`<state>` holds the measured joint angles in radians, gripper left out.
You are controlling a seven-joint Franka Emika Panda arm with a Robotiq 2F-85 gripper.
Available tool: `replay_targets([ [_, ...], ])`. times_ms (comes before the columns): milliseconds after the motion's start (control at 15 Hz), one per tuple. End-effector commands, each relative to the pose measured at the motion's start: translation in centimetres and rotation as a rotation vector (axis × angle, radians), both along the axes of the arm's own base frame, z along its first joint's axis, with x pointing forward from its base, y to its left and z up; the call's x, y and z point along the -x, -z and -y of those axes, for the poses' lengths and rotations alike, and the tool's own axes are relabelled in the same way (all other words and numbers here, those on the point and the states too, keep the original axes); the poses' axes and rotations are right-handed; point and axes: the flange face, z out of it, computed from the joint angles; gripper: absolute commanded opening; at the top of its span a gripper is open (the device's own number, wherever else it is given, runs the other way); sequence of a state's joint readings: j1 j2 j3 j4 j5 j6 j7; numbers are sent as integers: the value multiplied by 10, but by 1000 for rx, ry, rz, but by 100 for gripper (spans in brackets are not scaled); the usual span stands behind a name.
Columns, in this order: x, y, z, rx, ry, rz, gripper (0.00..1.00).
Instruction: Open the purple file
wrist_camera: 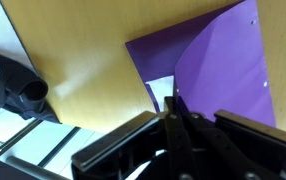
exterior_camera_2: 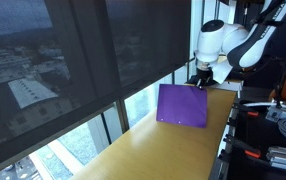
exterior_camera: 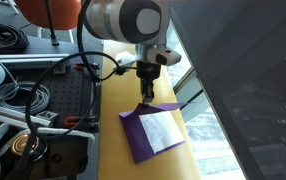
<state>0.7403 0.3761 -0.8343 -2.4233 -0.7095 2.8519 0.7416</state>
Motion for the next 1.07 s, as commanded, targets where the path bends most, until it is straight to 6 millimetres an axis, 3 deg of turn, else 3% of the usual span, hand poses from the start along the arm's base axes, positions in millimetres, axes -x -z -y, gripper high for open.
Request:
replay_targets([
  [0,10,-9,-9,41,8,25,0],
  [133,13,-7,-21,49,2,43,0],
  [667,19,-10,-104,31,-45,146,0],
  [1000,25,-10,-136,0,-54,168,0],
])
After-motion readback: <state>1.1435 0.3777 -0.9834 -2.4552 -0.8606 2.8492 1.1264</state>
